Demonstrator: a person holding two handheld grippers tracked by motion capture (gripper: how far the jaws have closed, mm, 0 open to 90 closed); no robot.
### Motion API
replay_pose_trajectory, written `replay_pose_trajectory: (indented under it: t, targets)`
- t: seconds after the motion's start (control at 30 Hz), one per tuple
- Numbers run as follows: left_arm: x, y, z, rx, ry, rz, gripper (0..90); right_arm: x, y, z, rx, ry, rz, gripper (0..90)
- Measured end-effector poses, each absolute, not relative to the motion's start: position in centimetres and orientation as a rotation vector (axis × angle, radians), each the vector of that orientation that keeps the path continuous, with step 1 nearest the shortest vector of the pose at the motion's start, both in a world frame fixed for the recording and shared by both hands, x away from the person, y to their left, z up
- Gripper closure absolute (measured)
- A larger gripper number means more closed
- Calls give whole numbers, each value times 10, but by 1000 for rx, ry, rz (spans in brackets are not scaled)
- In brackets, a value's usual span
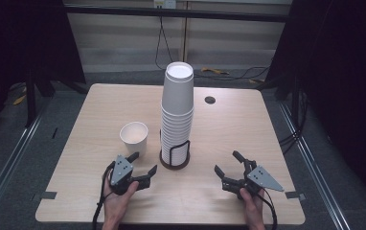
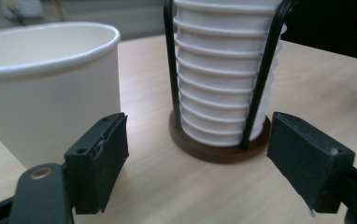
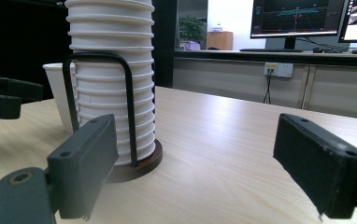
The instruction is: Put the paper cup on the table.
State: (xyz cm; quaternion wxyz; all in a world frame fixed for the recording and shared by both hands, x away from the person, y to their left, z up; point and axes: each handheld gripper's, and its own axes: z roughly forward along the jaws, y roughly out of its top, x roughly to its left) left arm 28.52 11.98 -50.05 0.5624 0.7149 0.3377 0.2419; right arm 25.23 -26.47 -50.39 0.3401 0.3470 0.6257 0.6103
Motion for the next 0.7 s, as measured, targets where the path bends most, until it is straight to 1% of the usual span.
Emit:
replay_pose_trajectory:
  t: [0.07,0.17,0.27,0.33,0.37,0.4,0.5,0.57,0.7]
  targets:
    - [284,114,-505,1668,791,531,203,252,-265,-504,903,1628,1589,137]
    - [279,107,-508,1636,767,573,199,252,-265,-504,903,1628,1589,137]
    - [277,106,-509,1592,760,530,199,252,-265,-504,905,1629,1587,138]
    - [273,104,-509,1593,716,549,198,252,-265,-504,903,1629,1589,137]
    - [269,103,-509,1586,666,592,198,252,-265,-504,903,1628,1589,137]
    - [266,104,-510,1567,659,601,197,252,-265,-504,903,1628,1589,138]
    - [261,113,-514,1451,671,615,179,252,-265,-504,907,1628,1588,138]
    - [260,113,-514,1464,652,617,152,252,-264,-504,910,1623,1584,139]
    - [261,113,-514,1463,663,610,162,252,-264,-504,912,1623,1582,140]
